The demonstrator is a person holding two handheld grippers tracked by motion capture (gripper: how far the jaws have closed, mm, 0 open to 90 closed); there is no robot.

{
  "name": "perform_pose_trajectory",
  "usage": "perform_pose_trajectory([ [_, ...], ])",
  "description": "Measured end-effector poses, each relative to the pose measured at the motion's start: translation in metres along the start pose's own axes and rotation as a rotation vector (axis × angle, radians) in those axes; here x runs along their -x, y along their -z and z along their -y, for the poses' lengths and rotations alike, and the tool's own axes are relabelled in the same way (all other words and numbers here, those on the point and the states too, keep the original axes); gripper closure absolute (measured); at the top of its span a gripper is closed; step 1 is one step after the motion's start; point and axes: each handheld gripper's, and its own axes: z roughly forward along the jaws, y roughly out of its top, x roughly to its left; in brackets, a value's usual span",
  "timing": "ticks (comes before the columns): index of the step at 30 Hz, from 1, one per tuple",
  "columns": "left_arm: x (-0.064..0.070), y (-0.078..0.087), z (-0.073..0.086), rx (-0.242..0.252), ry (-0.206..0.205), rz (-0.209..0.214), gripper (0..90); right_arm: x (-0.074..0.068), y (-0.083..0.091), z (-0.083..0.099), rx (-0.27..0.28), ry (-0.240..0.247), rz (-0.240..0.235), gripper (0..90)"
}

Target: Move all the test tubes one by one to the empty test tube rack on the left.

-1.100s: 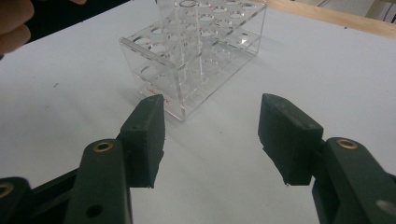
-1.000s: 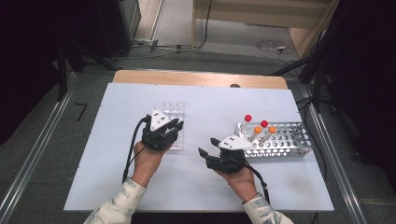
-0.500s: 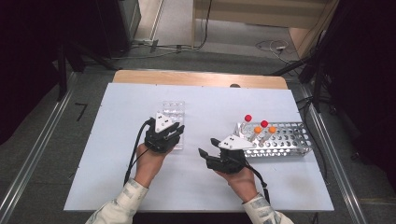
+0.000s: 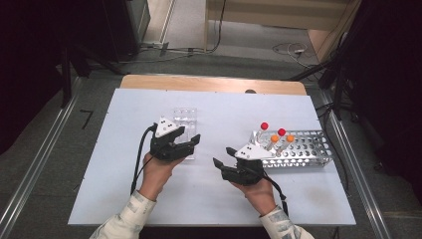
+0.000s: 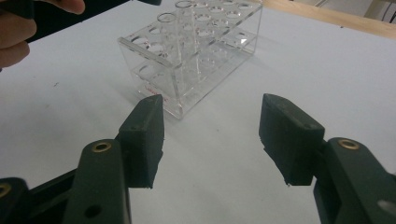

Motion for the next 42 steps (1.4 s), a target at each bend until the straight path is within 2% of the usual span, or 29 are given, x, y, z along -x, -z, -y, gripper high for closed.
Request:
perform_pose_trajectory([
  [4, -0.002, 0.004, -0.001, -0.001, 0.009, -0.015, 25.3, 0.002, 0.005, -0.001, 0.010, -0.001, 0.002, 38.8],
  [8, -0.003, 0.007, -0.001, 0.000, 0.016, -0.025, 20.9, 0.006, 0.012, 0.000, 0.016, -0.006, 0.006, 38.8],
  [18, -0.004, 0.009, -0.001, 0.000, 0.019, -0.026, 18.0, 0.019, 0.037, 0.007, 0.025, -0.013, 0.032, 38.6],
  [31, -0.005, 0.011, -0.001, 0.005, 0.021, -0.020, 16.2, 0.046, 0.072, 0.021, 0.042, -0.056, 0.109, 38.2],
  [42, -0.004, 0.009, 0.000, -0.005, 0.016, -0.017, 16.2, 0.067, 0.080, 0.027, 0.037, -0.082, 0.186, 36.8],
])
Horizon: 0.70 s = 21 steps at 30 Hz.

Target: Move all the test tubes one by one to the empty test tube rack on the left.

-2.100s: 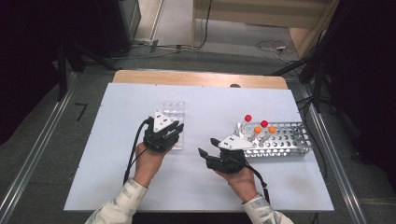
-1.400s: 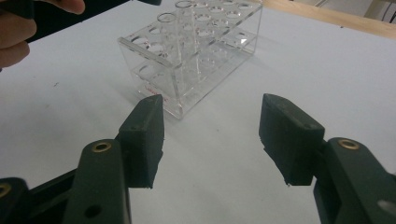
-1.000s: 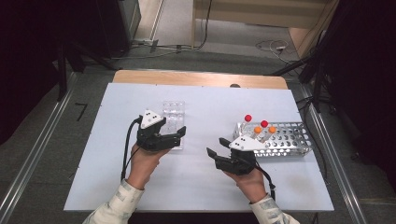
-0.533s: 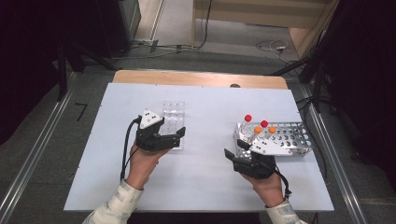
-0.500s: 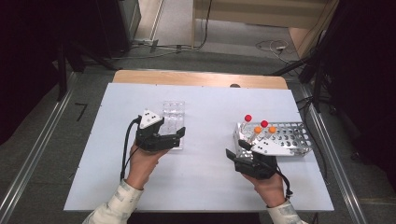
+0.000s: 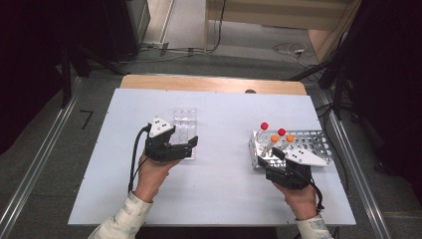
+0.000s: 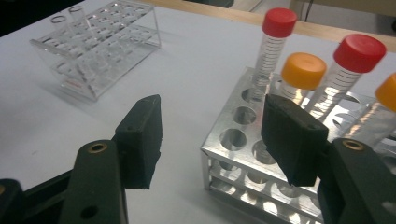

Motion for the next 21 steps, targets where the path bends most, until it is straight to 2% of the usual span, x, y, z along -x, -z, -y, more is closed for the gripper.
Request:
perform_pose_trajectory([
  [6, 0.001, -0.001, 0.000, 0.000, -0.004, -0.001, 16.2, 0.012, -0.008, 0.003, -0.030, -0.036, 0.047, 30.3],
  [12, 0.002, -0.001, 0.001, -0.002, -0.005, -0.003, 16.2, 0.019, -0.018, 0.003, -0.041, -0.053, 0.068, 29.9],
  [15, 0.002, -0.002, 0.001, -0.005, -0.006, -0.004, 16.2, 0.021, -0.022, 0.003, -0.043, -0.057, 0.079, 32.7],
  [21, 0.002, -0.002, 0.001, -0.007, -0.007, -0.002, 16.2, 0.025, -0.025, 0.002, -0.022, -0.078, 0.101, 48.9],
])
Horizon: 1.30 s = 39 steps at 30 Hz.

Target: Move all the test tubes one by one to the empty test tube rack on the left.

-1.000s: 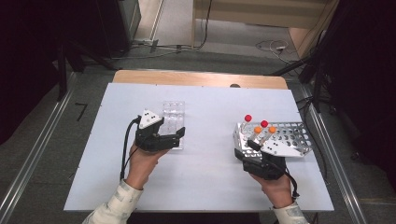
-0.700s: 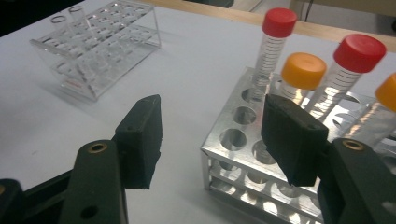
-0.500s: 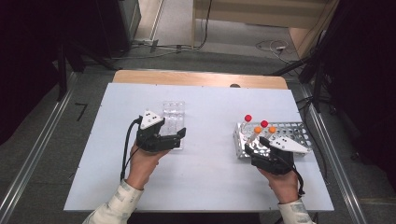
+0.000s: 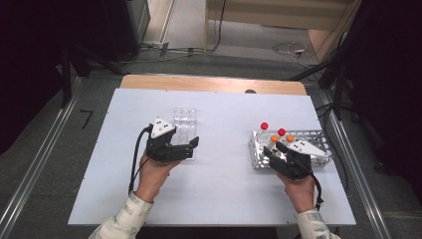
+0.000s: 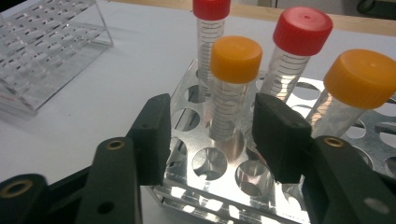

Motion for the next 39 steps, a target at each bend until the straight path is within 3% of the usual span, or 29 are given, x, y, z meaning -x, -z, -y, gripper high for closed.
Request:
perform_pose_trajectory([
  [10, 0.001, -0.001, 0.000, -0.007, 0.000, -0.001, 16.3, 0.002, -0.008, 0.001, -0.001, -0.010, 0.020, 70.9],
  [16, 0.001, 0.000, 0.000, -0.004, 0.001, 0.000, 16.3, 0.002, -0.001, -0.004, 0.033, -0.006, 0.027, 72.0],
  [28, 0.001, 0.000, 0.000, -0.005, -0.002, 0.001, 16.3, -0.001, 0.025, -0.034, 0.089, -0.011, 0.023, 72.4],
  [34, 0.002, 0.000, 0.000, 0.002, 0.004, 0.007, 16.4, -0.009, 0.035, -0.042, 0.115, 0.014, 0.015, 72.3],
  [39, 0.001, 0.002, -0.001, 0.004, 0.004, 0.005, 16.4, -0.016, 0.033, -0.042, 0.103, 0.021, -0.013, 72.4],
])
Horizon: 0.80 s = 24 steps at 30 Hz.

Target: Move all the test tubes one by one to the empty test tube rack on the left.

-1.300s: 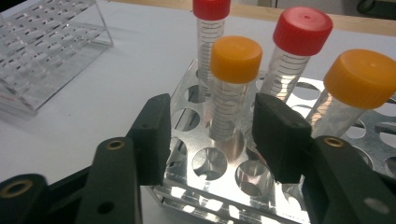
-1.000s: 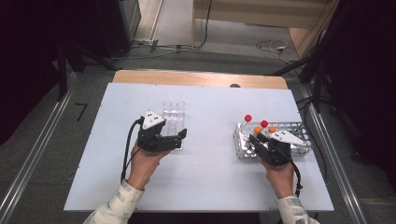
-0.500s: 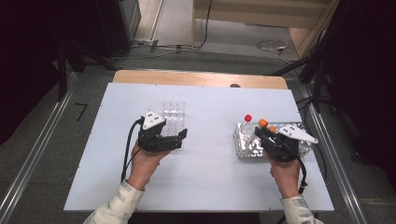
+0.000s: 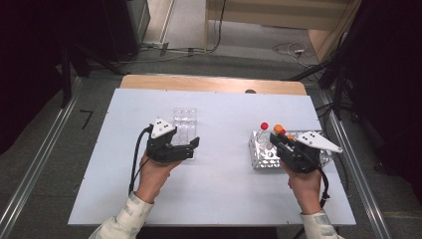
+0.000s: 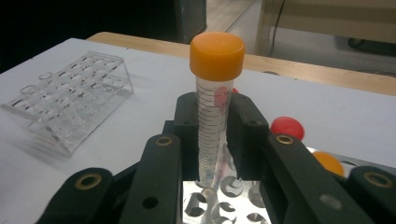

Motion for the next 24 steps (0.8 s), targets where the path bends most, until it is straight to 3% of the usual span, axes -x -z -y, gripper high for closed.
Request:
perform_pose_trajectory([
  [10, 0.000, 0.000, 0.000, 0.004, 0.006, 0.006, 16.5, -0.013, -0.008, -0.001, -0.007, 0.010, -0.046, 72.3],
  [24, 0.004, 0.000, 0.001, 0.001, -0.002, 0.028, 16.5, -0.051, -0.036, 0.005, -0.067, 0.068, -0.136, 72.4],
])
